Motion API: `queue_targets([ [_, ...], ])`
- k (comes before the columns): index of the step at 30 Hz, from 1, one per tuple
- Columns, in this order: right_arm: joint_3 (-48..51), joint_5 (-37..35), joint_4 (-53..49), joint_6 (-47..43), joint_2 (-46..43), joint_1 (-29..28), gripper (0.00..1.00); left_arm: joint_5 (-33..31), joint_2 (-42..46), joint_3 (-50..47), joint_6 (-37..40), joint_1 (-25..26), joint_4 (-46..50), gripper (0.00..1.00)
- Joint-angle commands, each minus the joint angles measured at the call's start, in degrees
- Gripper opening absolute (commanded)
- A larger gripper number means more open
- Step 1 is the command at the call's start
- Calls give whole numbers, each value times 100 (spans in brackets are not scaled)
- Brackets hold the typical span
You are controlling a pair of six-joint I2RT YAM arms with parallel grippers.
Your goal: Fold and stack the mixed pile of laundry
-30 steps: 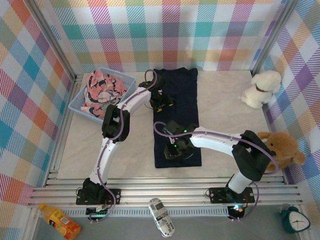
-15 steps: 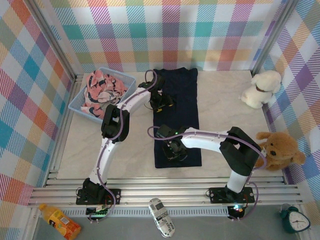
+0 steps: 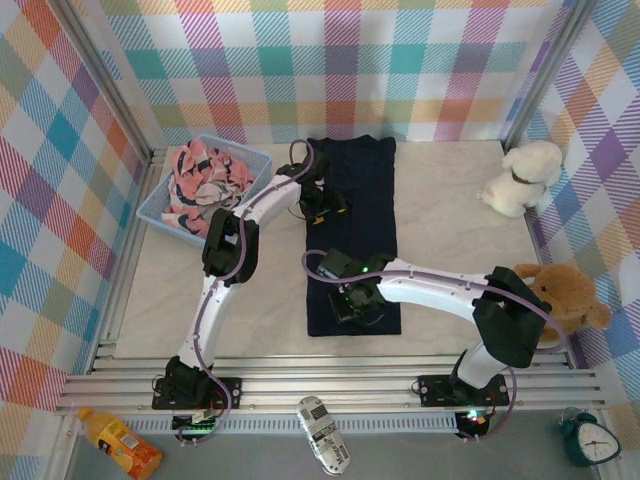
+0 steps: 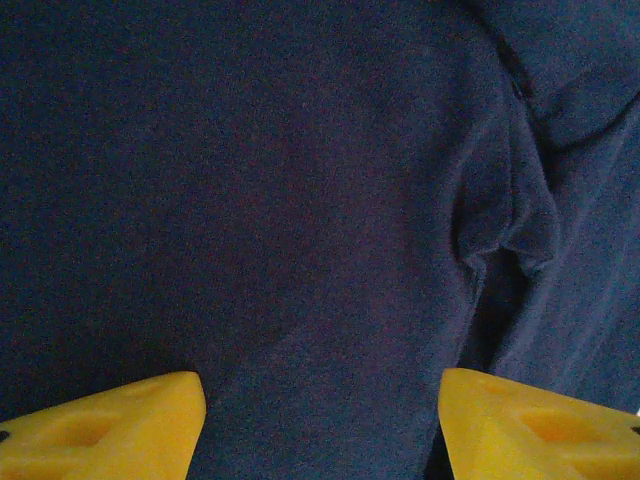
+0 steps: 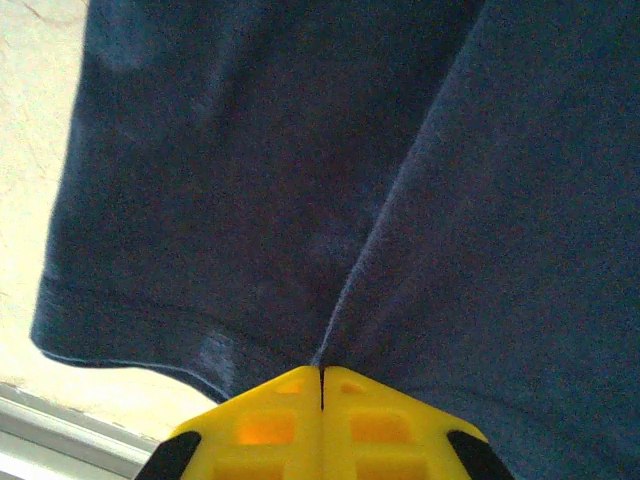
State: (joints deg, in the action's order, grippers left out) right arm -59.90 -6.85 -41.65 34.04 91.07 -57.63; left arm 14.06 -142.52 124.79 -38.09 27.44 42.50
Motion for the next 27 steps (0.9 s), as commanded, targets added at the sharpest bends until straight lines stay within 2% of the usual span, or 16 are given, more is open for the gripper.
queue_targets([
  [1,127,268,-72,49,182,-112,0,-84,-256,-132,67,-56,469,66],
  [6,0,541,71,-88,615,-252,2,-32,-311,30,170,-60,587,66],
  [7,-79,595,88,-151,689,-279,7,-28,-317,71,187,-56,613,67],
  [9,-203,756,146,-203,689,-291,24,-19,-307,159,203,-58,685,73],
  [12,-100,925,400,-136,226,-277,49,11,-252,450,231,-75,918,91],
  [14,-53,730,251,-5,-79,-272,57,82,-141,644,258,-98,1019,100],
  [17,31,412,-171,190,-538,-219,68,135,97,983,312,-134,1243,100],
  [20,269,123,-517,458,-1043,-140,84,98,475,1157,448,-143,1521,100],
  [22,496,47,-672,655,-1378,-1,94,18,829,1024,524,-139,1688,100],
  [23,643,27,-716,746,-1579,109,96,-44,1042,828,550,-134,1734,100],
  [27,1279,218,-906,1065,-2254,773,95,-118,2338,-751,442,-34,1326,100],
])
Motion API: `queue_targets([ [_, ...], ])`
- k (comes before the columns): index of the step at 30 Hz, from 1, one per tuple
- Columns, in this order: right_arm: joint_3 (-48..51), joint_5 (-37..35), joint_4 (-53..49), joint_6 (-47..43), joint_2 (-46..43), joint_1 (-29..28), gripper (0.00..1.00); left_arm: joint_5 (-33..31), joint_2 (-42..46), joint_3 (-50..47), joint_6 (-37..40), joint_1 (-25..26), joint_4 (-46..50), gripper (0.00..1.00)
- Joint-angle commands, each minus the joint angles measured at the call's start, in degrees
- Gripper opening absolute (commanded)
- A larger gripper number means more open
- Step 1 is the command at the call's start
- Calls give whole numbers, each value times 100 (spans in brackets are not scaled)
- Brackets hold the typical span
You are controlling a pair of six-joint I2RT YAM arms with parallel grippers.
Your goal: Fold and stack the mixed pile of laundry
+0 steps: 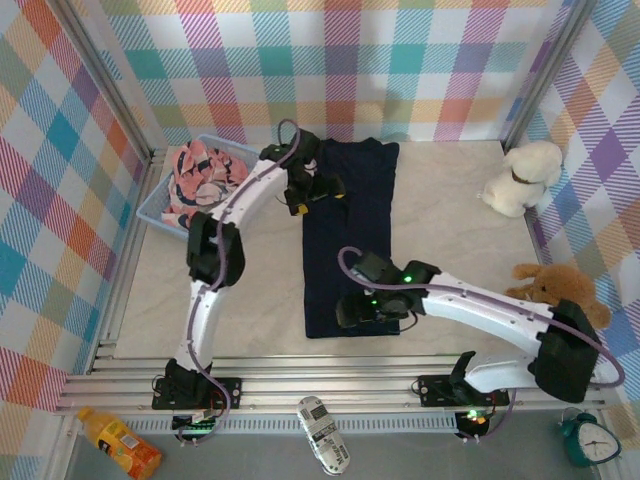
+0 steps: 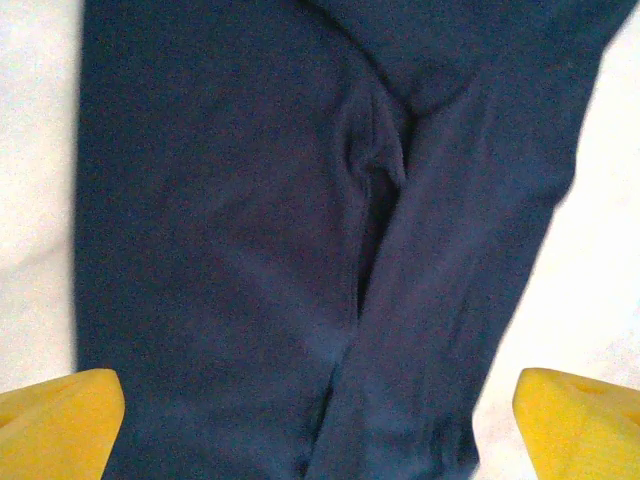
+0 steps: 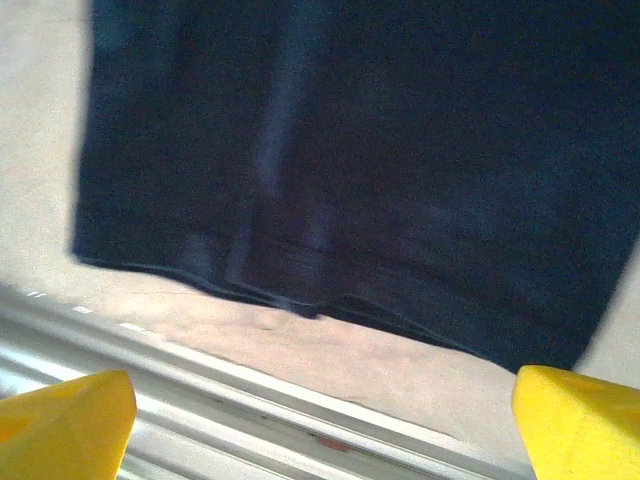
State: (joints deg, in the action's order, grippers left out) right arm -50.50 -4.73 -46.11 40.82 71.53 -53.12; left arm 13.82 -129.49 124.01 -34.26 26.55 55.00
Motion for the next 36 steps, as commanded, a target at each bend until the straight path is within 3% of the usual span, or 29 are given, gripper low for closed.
queue_targets([
  [1,508,154,-452,400,-460,549,95,-121,1409,-1276,-41,109,-114,100],
  [6,1282,876,-119,371,-1071,1404,85,-281,3037,-3909,-775,477,-926,94],
  [10,1765,1420,474,483,-1165,1576,74,-451,4143,-5783,-1650,982,-1686,86],
  [15,2042,1836,1027,627,-1048,1586,57,-664,4880,-7123,-2552,1702,-2100,82],
  [27,2035,828,981,638,-701,1647,53,-600,4883,-8104,-3626,2909,-3192,59],
  [32,1991,789,1111,628,-476,1649,53,-591,4575,-8221,-3860,3130,-3604,55],
  [36,2059,991,1386,602,-386,1655,46,-587,4377,-8226,-3836,3162,-3713,43],
])
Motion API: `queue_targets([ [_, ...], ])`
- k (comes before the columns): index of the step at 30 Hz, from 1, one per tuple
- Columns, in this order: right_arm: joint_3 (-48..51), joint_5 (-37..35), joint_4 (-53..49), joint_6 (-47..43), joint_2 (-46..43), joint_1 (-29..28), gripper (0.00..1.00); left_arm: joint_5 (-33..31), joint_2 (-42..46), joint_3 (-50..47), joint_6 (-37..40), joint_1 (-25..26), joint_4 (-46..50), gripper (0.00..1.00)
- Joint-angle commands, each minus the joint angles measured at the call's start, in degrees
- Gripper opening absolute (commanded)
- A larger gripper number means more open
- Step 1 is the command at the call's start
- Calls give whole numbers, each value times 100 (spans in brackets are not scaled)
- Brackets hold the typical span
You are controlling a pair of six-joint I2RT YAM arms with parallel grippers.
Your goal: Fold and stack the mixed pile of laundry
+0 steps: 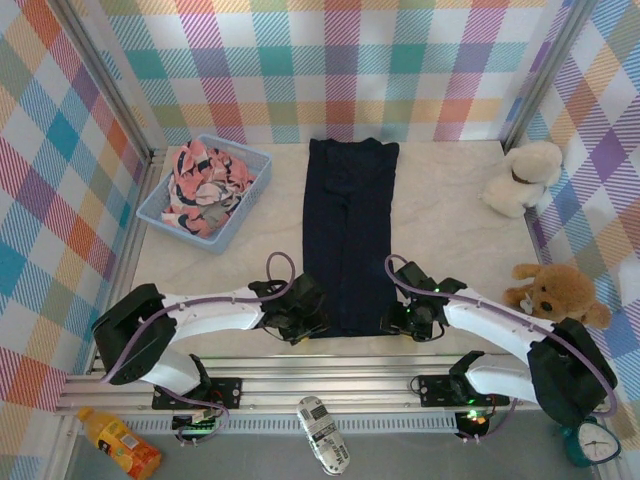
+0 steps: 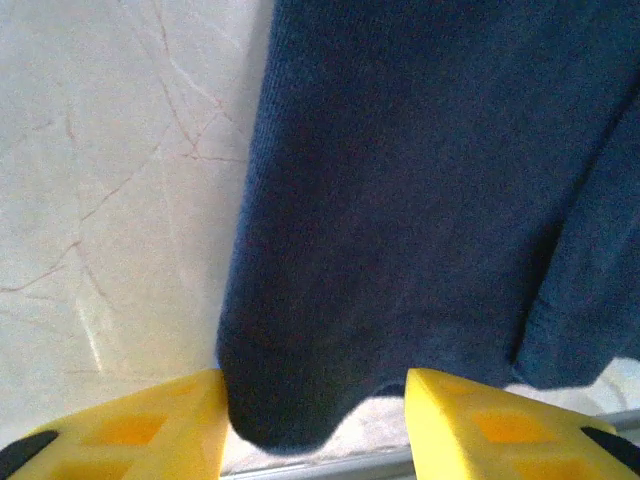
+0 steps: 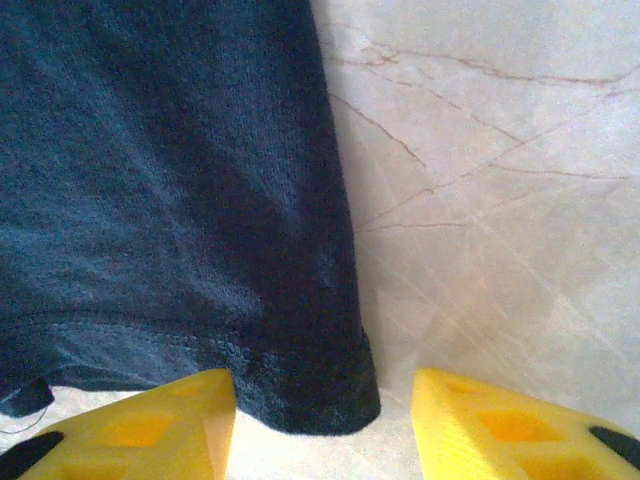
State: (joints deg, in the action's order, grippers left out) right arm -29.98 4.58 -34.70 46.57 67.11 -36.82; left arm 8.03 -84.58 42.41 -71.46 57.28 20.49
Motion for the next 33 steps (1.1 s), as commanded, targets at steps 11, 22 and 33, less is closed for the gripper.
queue_targets([
  [11,-43,299,240,-20,152,22,0,-293,-100,196,111,91,413,0],
  [22,395,903,-1080,718,-1745,-1,0,-595,752,336,51,91,1157,0],
  [33,-920,882,-693,39,-859,716,0,-840,109,1814,707,-602,1465,0],
])
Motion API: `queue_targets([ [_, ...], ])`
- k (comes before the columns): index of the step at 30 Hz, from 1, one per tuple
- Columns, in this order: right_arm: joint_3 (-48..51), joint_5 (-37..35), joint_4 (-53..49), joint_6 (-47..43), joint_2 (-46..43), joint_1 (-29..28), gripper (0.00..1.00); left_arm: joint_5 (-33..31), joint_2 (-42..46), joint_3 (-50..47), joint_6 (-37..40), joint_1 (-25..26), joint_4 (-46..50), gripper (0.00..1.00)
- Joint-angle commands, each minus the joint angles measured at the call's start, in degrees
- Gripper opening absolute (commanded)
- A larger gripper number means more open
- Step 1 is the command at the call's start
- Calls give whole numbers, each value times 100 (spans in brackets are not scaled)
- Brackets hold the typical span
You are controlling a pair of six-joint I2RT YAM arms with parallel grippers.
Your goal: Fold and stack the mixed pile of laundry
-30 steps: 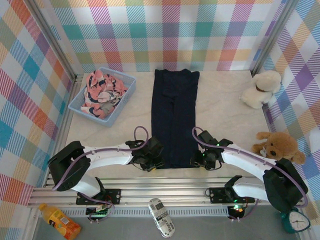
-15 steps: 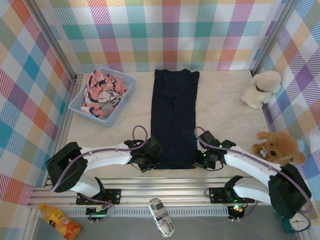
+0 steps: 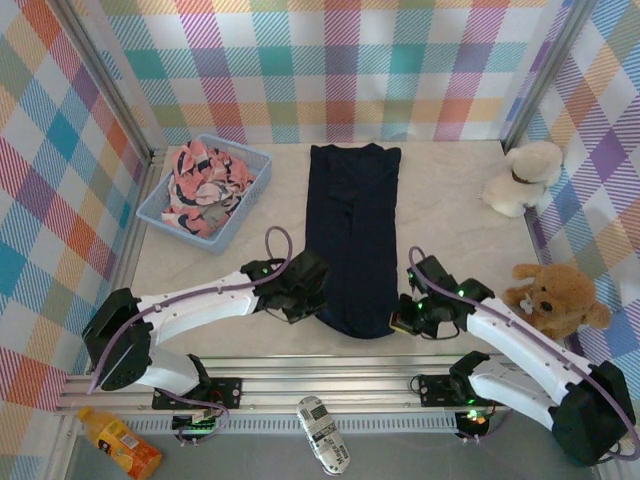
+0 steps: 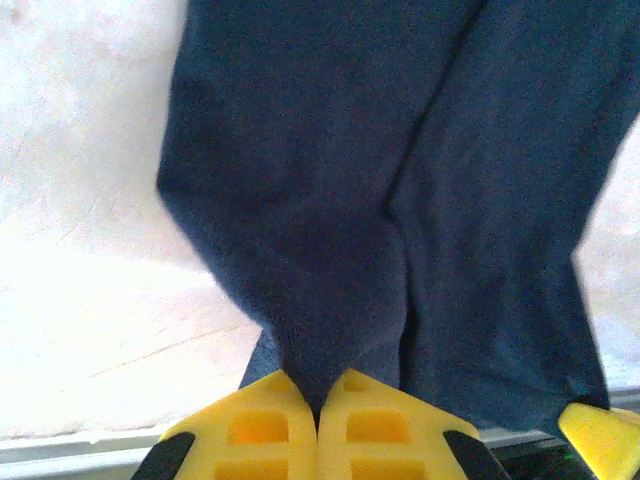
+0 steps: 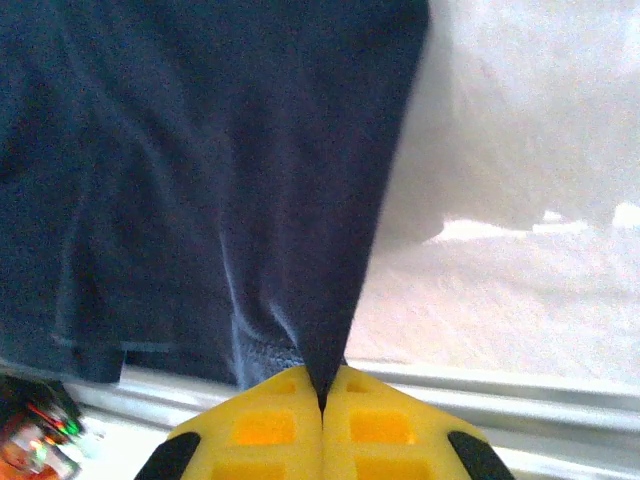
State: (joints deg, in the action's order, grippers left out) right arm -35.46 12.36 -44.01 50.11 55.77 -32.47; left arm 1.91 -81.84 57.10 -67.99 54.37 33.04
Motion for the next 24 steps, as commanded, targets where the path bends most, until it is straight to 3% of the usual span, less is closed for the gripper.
queue_targets([
  [1,-544,146,345,-407,482,438,0,-216,-267,484,462,-473,172,0],
  [10,-2328,229,756,-1148,2569,1640,0,174,-1951,2610,1498,-1768,367,0],
  [14,-3124,392,1176,-1212,3592,1925,0,469,-2845,3602,1810,-2248,534,0],
  [16,-3672,454,1265,-1316,4185,1987,11,537,-3305,4163,1994,-2400,652,3],
  [17,-4058,262,1051,-1348,4498,2017,29,559,-3539,4480,2098,-2458,723,35],
  [18,-4466,67,753,-1363,4782,2064,44,531,-3779,4807,2097,-2510,917,74],
  [19,-4739,5,600,-1410,4963,2100,57,542,-3958,5100,2104,-2555,1075,95],
  [20,-4932,34,595,-1494,5060,2134,81,527,-4096,5328,2105,-2588,1191,100],
  [21,-4994,85,677,-1593,5069,2148,96,460,-4147,5438,2071,-2610,1249,100],
  [24,-4899,105,783,-1878,4832,2157,100,277,-3955,5240,2034,-2621,1153,100],
])
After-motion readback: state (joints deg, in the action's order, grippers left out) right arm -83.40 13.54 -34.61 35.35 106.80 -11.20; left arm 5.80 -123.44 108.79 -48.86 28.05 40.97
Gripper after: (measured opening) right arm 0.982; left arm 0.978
